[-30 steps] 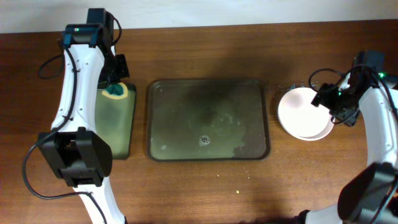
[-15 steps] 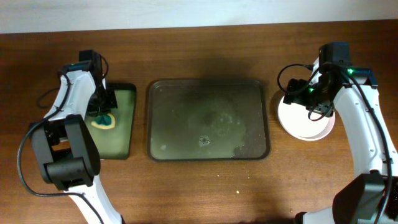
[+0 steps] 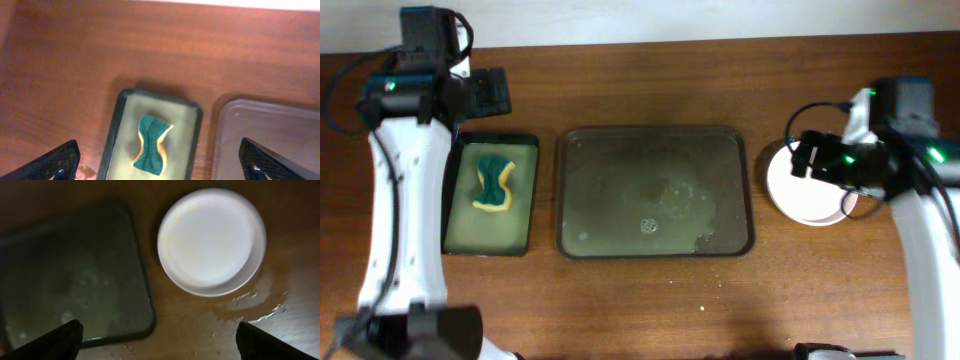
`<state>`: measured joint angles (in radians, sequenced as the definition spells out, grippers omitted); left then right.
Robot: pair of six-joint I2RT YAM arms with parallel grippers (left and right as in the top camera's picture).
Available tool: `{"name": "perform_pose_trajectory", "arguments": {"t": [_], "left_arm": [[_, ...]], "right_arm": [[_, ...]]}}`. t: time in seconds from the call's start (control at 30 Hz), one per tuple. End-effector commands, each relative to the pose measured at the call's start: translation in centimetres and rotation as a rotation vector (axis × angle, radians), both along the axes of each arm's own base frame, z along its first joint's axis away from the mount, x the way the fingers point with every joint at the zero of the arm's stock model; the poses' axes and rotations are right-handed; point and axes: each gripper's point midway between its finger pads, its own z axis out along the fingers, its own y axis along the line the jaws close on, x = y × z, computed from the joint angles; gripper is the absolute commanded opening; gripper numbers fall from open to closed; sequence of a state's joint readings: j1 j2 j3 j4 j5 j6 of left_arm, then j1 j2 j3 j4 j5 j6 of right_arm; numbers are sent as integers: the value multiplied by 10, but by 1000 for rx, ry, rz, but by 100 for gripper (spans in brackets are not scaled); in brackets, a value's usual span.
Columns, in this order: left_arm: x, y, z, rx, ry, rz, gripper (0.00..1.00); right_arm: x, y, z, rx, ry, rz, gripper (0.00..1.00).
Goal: Clean dirty plates on tray and stack at the side
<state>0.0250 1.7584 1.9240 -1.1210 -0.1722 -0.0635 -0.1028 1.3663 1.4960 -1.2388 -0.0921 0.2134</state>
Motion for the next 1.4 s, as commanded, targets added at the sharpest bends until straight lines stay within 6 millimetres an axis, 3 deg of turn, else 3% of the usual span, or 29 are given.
{"name": "perform_pose_trajectory", "arguments": {"t": [0.0,0.13,0.27,0.5,0.67,0.8,0.93,1.07,1.27,1.37], "left_arm": [[-7,-14,16,-4,-34,-42,100],[-8,-16,14,-10,-24,-49,100],[-9,-16,13,-11,-18,-49,100],[-9,-16,13,-11,-18,-49,100],[-9,-16,13,-11,-18,-49,100],[-9,-16,13,-11,-18,-49,100],[-9,-16,13,-11,-18,-49,100],[-9,-16,13,-11,-18,-49,100],[-9,-16,13,-11,-18,-49,100],[-9,-16,13,-11,-18,-49,100]], "right_arm": [[-38,6,64,-32,-199,29,98],[-92,11,98,-46,-326,28,98],[-120,14,120,-60,-446,27,98],[-126,12,119,-75,-446,21,99],[-109,21,122,-136,-625,116,98],[-99,39,100,-130,-904,190,98],[-90,39,40,-137,-1036,175,98],[-83,40,3,-141,-1161,164,98],[-69,29,-33,-178,-1193,97,98],[-66,33,-51,-163,-1164,117,98]]}}
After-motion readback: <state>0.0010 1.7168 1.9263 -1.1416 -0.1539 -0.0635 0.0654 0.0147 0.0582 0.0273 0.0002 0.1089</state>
